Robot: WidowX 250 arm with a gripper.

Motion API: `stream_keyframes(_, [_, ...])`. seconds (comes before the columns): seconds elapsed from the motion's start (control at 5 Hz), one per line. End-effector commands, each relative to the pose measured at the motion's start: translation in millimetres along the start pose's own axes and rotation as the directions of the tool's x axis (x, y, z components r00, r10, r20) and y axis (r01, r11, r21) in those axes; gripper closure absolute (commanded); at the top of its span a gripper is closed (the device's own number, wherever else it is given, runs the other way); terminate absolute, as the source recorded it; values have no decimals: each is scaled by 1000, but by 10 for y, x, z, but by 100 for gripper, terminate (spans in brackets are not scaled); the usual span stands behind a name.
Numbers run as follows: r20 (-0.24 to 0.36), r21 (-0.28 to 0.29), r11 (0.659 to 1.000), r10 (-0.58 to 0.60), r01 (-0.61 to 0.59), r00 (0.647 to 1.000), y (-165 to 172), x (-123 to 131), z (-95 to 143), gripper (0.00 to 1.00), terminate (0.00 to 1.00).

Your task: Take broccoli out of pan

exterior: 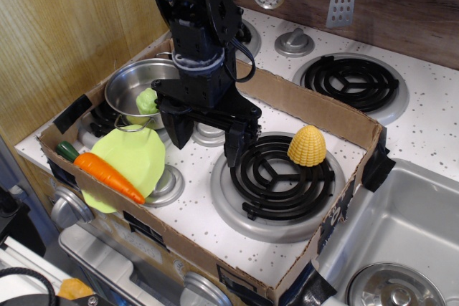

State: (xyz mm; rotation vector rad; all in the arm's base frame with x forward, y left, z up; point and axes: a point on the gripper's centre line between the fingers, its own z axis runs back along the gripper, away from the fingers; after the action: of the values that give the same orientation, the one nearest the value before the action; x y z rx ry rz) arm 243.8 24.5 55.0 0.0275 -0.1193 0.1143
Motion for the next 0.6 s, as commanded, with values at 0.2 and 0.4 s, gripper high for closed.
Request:
stream_keyframes(0.2, [23, -12, 996, 87, -86, 996, 81, 82, 76, 0, 0])
stream_keyframes(0.4, [25, -16, 989, 148, -147, 989, 217, 185, 136, 0, 0])
